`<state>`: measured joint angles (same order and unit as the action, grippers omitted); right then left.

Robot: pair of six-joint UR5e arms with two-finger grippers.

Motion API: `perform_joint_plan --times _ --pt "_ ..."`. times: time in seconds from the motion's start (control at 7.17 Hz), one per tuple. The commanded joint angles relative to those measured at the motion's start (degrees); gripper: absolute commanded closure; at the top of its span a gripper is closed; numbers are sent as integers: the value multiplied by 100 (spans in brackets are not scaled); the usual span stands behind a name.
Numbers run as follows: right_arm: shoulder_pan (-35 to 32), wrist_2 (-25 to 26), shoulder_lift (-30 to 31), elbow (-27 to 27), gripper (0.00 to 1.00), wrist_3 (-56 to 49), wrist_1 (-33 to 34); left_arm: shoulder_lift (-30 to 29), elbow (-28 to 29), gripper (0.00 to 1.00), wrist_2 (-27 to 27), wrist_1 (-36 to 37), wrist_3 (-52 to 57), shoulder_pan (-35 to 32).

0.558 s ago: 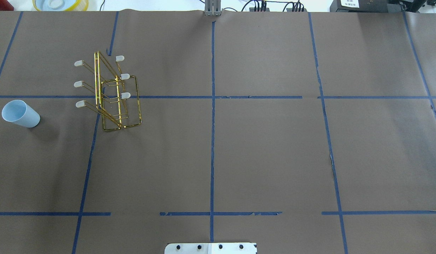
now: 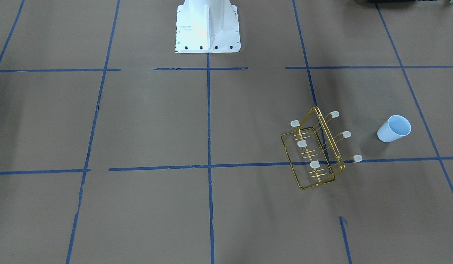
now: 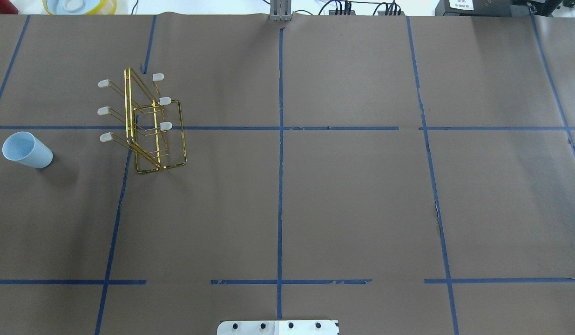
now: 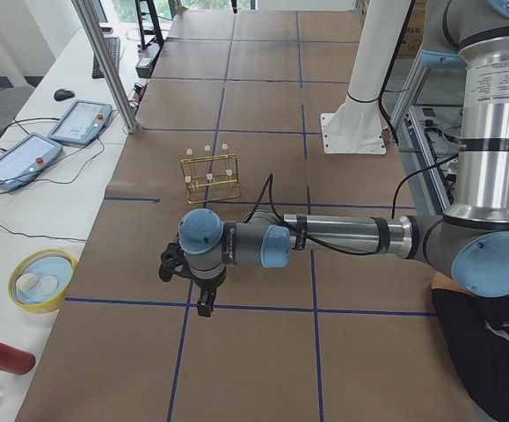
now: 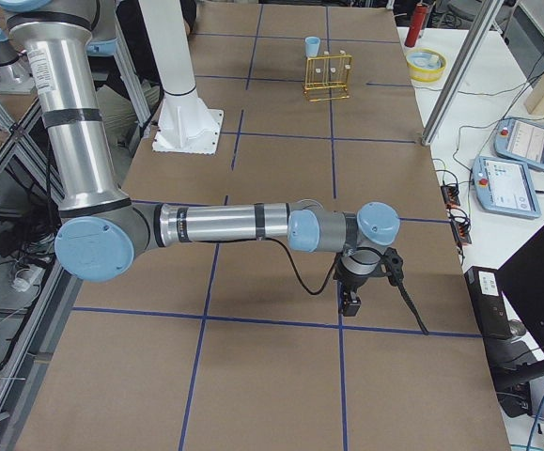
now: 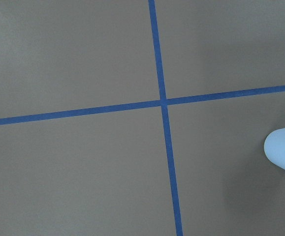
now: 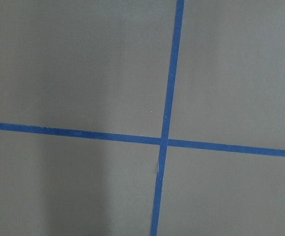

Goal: Hang cup on cup holder

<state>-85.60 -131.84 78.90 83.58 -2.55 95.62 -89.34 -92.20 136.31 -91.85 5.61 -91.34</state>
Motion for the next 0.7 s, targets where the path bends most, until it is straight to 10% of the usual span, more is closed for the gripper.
perform_joint_plan --times 0.0,0.56 --pt "0 0 2 -9 0 0 0 -40 -8 0 -25 -8 -68 3" --pt "0 0 2 0 0 0 0 -154 -325 0 10 -17 -77 3"
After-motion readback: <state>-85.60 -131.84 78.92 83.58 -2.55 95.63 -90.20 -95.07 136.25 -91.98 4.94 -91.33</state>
